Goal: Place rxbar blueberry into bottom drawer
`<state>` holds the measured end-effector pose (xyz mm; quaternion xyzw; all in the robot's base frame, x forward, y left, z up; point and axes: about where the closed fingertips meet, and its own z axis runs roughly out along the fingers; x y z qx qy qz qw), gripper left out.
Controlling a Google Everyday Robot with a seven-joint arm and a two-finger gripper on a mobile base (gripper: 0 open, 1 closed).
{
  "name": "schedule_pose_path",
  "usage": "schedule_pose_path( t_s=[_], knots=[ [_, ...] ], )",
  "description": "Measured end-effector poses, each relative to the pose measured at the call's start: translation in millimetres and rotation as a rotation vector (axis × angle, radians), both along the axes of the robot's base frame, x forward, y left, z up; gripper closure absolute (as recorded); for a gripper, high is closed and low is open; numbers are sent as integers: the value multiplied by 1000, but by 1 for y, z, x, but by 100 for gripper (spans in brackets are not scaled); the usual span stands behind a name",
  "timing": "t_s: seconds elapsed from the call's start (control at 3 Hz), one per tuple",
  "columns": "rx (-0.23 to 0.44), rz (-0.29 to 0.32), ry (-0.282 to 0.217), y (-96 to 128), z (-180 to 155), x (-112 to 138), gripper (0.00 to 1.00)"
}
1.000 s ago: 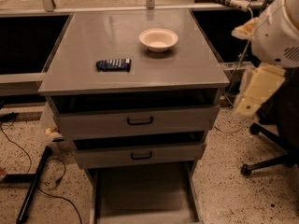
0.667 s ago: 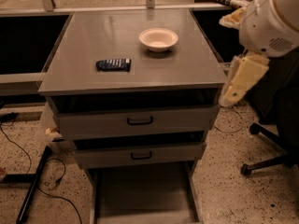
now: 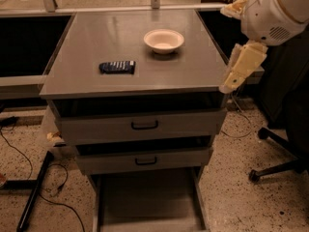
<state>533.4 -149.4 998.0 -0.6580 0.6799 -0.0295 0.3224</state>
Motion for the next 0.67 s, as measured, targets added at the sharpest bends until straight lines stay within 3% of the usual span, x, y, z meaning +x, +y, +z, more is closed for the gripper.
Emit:
schedule_pose_path(
  t_s=[0.67],
  knots=[
    [65, 107, 0, 38, -36, 49, 0]
  ],
)
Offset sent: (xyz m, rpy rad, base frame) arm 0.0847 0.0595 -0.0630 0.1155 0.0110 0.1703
